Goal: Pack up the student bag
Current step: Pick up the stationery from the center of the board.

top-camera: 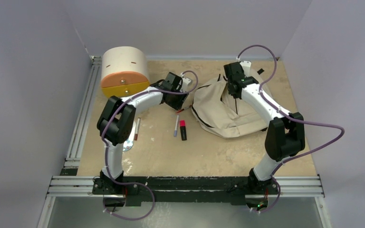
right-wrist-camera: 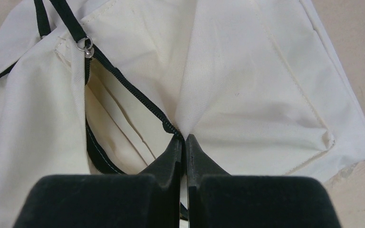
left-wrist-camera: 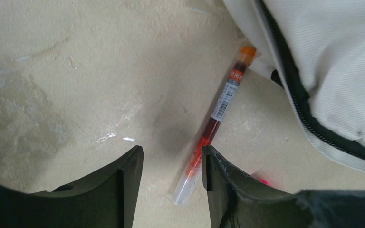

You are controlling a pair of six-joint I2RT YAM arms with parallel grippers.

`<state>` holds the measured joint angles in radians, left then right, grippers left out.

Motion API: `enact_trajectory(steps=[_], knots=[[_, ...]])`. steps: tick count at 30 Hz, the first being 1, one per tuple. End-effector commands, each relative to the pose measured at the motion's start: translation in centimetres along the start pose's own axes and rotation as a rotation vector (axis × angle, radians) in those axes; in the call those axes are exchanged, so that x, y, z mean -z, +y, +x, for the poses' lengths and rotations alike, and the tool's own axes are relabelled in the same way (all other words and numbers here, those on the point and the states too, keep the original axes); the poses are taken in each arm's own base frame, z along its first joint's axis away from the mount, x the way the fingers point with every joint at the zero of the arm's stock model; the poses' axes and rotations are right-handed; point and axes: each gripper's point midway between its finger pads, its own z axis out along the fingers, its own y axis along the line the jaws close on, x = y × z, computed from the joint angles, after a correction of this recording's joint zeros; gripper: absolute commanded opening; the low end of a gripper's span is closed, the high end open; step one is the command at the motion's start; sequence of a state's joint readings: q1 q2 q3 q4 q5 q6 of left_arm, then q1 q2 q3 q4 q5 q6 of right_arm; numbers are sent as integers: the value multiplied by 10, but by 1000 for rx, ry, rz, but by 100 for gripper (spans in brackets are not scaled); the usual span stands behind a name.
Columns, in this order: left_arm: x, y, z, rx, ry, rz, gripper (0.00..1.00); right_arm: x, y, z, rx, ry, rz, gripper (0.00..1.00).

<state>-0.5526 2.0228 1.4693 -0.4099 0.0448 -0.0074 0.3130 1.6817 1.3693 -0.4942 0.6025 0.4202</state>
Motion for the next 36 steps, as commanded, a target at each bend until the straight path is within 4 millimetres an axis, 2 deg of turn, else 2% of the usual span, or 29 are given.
enact_trajectory(steps=[1,9,16,22,24,28,30,36], knots=[[8,-16,-40,-99,-117,73,48,14,4,-21,-56,-68,-54,0],[-6,-33,-27,-136,-82,116,49,16,3,-20,-57,-72,-63,0],[-19,-28,-14,-157,-40,89,48,17,3,-21,-56,-72,-65,0],[-27,-26,4,-181,22,45,43,19,5,-23,-61,-75,-76,0],[-29,-26,10,-175,45,32,36,20,4,-24,-63,-80,-76,0],[-29,-24,21,-136,85,6,12,21,4,-25,-68,-88,-80,0],[-24,-20,19,-117,85,-21,2,22,3,-25,-73,-91,-80,0],[17,-15,2,-35,37,-71,0,28,5,-29,-106,-111,-112,0]])
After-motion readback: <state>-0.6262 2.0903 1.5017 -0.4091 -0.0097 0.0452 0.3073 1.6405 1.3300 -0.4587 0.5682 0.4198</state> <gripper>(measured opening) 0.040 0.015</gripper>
